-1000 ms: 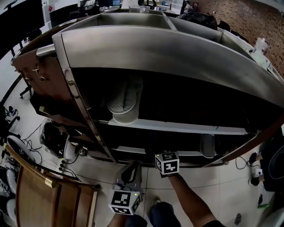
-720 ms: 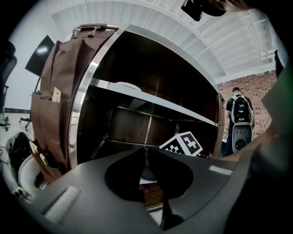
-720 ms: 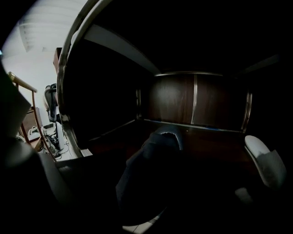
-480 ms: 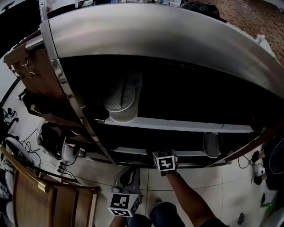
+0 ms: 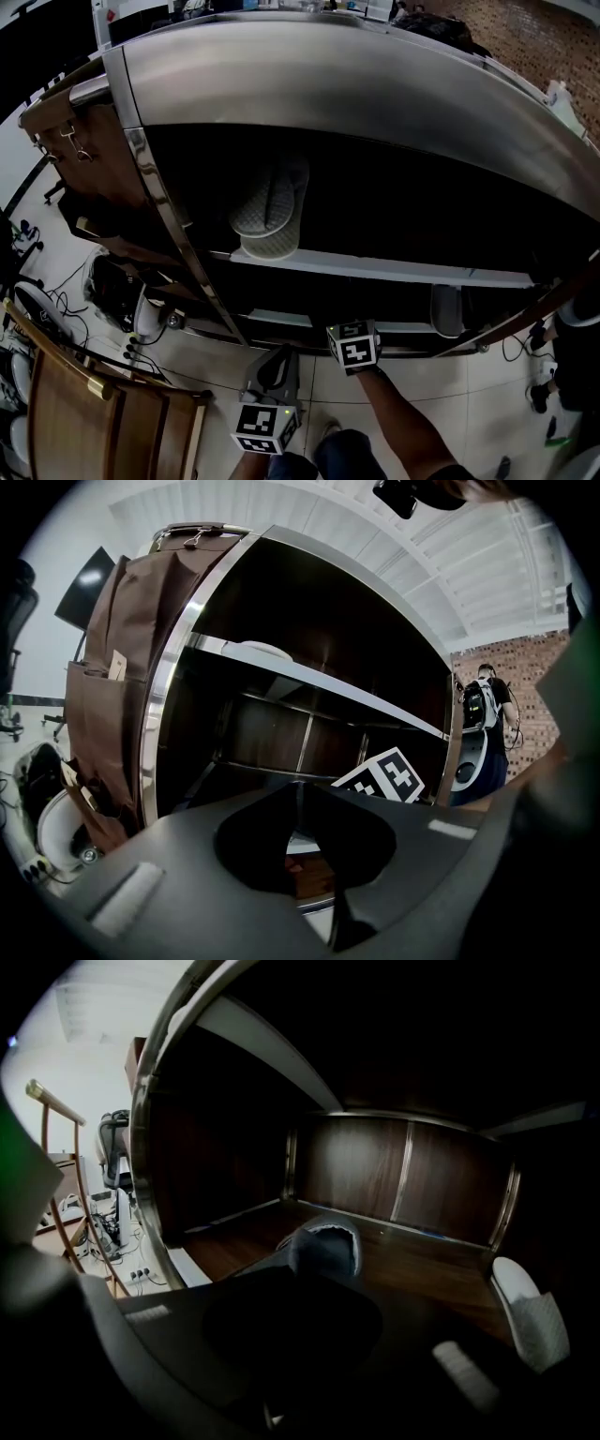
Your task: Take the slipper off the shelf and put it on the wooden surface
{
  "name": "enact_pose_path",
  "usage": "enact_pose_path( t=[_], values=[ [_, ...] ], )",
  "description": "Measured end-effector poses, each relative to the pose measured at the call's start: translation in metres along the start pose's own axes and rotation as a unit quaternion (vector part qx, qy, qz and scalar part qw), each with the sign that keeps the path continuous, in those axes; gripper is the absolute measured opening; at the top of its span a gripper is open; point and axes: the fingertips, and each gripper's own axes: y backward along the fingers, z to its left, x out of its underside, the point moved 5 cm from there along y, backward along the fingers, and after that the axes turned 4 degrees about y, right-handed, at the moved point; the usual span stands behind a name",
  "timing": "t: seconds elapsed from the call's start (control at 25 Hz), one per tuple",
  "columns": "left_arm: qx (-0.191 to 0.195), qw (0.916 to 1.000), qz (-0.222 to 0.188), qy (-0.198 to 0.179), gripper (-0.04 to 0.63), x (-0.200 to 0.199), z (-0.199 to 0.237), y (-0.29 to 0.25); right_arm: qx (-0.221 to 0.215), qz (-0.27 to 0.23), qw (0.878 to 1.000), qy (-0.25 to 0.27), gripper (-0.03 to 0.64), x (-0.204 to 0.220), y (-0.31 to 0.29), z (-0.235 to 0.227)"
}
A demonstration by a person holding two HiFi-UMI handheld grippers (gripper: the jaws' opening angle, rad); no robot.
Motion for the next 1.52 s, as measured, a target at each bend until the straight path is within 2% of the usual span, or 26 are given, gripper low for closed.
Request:
enact_pose_path(
  t=[0.2,0.64,0.8,1.24,1.52],
  values=[
    [0.005,1.0000,-0.001,-0.001,0.003,-0.015,-0.011,0.008,-0.022,-0.009,0.999,0.022,0.017,-0.010,0.028,0.011],
    [-0.017,0.9997,0.015,0.009,0.003,-0.058,-0.034,0.056,-0.071,-0.023,0.992,0.106,0.014,-0.038,0.133,0.062],
    [-0.037,0.9991,0.011,0.015,0.003,-0.075,-0.039,0.079,-0.097,-0.038,0.986,0.127,0.014,-0.060,0.170,0.085],
    [-0.091,0.9949,-0.002,0.045,0.003,-0.143,-0.047,0.157,-0.140,-0.048,0.979,0.138,0.014,-0.111,0.279,0.137],
    [-0.150,0.9868,-0.028,0.054,0.003,-0.189,-0.041,0.220,-0.188,-0.095,0.961,0.178,0.014,-0.176,0.326,0.180]
  ],
)
